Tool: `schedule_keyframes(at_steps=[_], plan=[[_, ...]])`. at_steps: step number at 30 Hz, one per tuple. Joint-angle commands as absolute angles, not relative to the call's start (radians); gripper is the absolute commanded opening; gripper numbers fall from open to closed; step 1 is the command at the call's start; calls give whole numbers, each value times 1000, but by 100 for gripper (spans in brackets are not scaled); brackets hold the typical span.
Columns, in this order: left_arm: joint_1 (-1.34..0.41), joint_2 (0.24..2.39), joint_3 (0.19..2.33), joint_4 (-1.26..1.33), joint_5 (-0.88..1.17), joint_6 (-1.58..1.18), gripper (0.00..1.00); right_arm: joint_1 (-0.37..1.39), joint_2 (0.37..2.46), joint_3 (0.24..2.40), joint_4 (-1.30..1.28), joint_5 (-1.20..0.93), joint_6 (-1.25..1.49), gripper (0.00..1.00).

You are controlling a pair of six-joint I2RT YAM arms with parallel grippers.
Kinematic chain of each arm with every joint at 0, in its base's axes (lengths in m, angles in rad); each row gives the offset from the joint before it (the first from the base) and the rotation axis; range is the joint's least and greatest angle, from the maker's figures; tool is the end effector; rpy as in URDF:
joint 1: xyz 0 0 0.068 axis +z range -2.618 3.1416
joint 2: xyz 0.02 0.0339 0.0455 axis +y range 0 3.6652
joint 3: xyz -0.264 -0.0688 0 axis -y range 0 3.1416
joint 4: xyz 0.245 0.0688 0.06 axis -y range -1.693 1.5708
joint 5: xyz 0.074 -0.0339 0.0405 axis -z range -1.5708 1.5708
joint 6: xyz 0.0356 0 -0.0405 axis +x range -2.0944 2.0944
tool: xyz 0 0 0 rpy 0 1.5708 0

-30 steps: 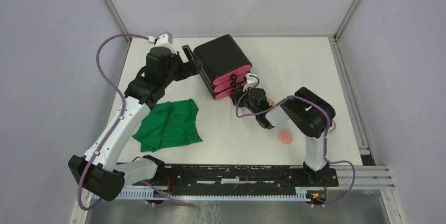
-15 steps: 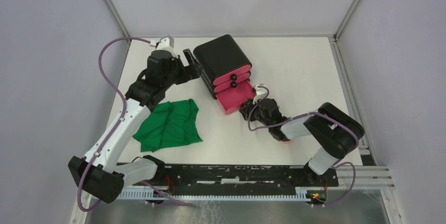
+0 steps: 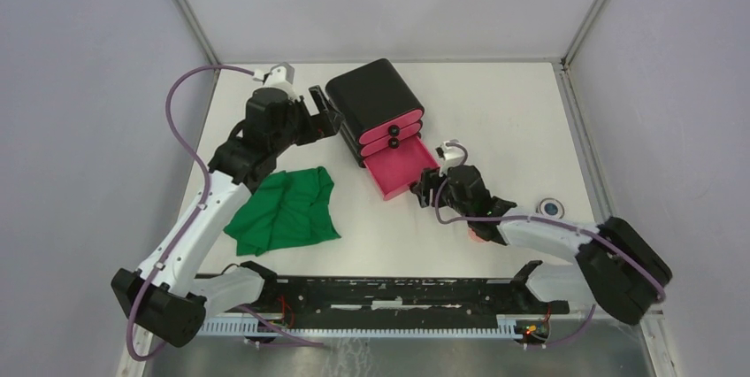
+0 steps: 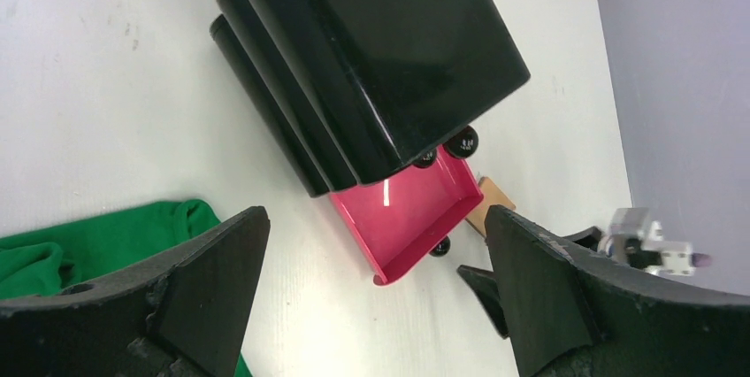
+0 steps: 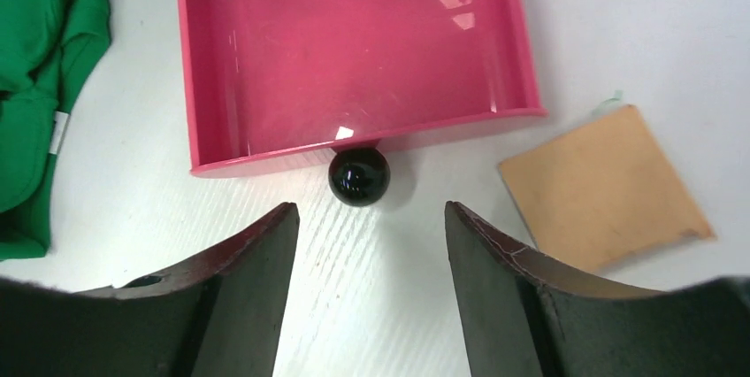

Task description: Organize the makeup

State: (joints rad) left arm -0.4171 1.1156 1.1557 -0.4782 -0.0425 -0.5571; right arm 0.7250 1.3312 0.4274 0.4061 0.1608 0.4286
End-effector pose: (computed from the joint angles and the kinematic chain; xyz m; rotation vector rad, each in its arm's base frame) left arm 0.2251 -0.0981 0.3739 -0.1715 2.0491 -0.5733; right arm 0.1924 0.1628 0.1625 -0.2110 2.0961 0.5404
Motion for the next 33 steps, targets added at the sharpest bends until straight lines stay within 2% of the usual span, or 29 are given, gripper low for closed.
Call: schedule_keyframes(at_steps=[1, 4, 5, 7, 9, 12, 14, 18, 24, 28, 33], plan=[[-498, 1111, 1219, -469, -23, -518, 99, 730, 1087, 508, 31, 319, 473, 69], [-624, 1148, 1265, -505, -123, -488, 99, 729, 927, 532, -244, 556, 668, 86], [-652, 1162, 1271, -511, -135, -489, 99, 725, 888, 549, -364, 619, 746, 88], [-703, 1185, 1270, -515, -139, -489, 99, 709, 838, 589, -533, 644, 802, 84], [-775, 1216, 1274, -523, -168, -491, 99, 698, 826, 633, -684, 671, 849, 84], [-910, 1305, 1321, -569, -273, -493, 99, 617, 858, 691, -819, 625, 871, 95], [-948, 1354, 1345, -591, -302, -497, 99, 528, 896, 700, -841, 510, 855, 99], [-963, 1383, 1331, -591, -285, -508, 99, 428, 966, 689, -875, 370, 858, 99], [-963, 1358, 1274, -549, -278, -515, 99, 425, 1122, 699, -843, 230, 800, 99], [-962, 1347, 1250, -529, -269, -520, 99, 426, 1084, 654, -740, 129, 774, 99], [-962, 1356, 1241, -520, -264, -525, 99, 425, 1102, 613, -695, 116, 787, 99]])
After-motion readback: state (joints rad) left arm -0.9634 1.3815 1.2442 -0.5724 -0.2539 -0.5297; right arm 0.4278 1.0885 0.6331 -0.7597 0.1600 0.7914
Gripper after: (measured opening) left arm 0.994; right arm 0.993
